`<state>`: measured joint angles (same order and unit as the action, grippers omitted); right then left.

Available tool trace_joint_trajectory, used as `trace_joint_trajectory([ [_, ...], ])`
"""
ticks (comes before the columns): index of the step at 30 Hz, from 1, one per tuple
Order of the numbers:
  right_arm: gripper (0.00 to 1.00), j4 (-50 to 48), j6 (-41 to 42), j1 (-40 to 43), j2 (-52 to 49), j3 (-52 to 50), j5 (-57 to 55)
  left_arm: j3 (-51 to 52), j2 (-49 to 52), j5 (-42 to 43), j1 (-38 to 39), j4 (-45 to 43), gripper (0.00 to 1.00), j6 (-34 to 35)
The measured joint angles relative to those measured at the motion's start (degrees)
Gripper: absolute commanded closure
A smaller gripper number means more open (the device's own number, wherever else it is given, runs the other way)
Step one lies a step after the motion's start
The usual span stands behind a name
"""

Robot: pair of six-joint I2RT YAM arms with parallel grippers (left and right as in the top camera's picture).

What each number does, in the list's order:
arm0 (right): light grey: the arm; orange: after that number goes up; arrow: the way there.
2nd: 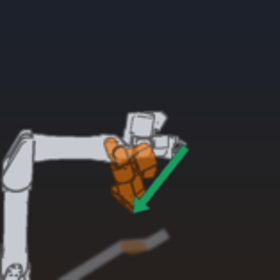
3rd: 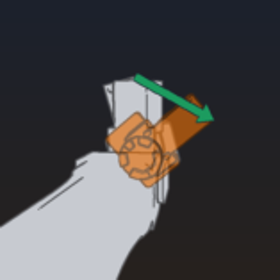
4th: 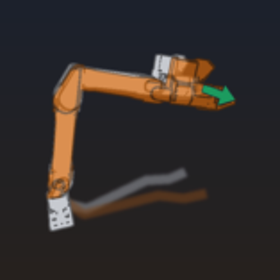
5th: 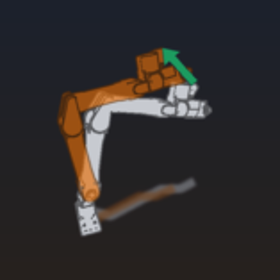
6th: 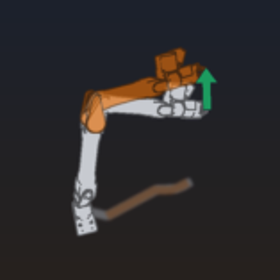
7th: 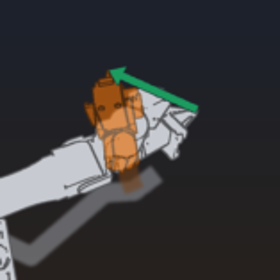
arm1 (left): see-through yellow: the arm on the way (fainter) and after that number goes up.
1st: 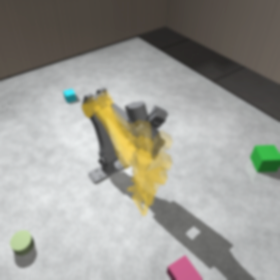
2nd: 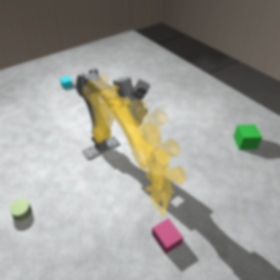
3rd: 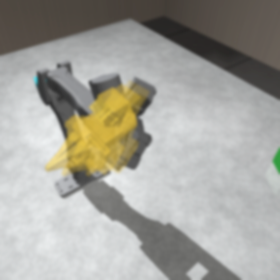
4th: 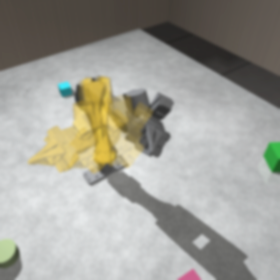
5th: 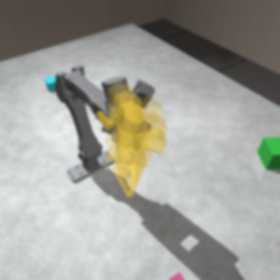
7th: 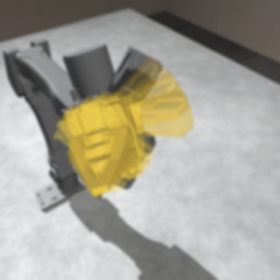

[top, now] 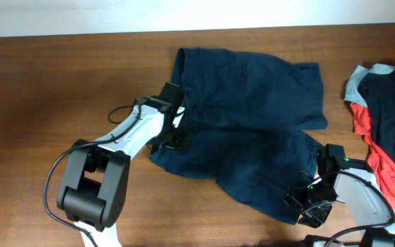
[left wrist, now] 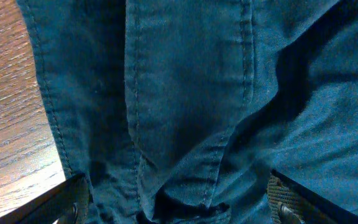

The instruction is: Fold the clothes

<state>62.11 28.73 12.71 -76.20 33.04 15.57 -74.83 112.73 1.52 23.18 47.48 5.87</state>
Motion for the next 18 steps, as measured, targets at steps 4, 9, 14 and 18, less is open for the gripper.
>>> trace_joint_trajectory([
  [4,0.36,0.1,0.0,0.0,0.0,-0.7,0.0,0.0,0.0,0.0,0.0,0.0,0.08,0.0],
  [9,0.39,-2.3,0.9,0.0,0.0,-2.5,-0.5,0.0,0.0,0.0,0.0,0.0,0.08,0.0],
  [14,0.54,-4.2,1.3,0.0,0.0,-4.0,-0.7,0.0,0.0,0.0,0.0,0.0,0.08,0.0],
  [18,0.58,-4.5,1.7,0.0,0.0,-4.0,-1.1,0.0,0.0,0.0,0.0,0.0,0.11,0.0],
])
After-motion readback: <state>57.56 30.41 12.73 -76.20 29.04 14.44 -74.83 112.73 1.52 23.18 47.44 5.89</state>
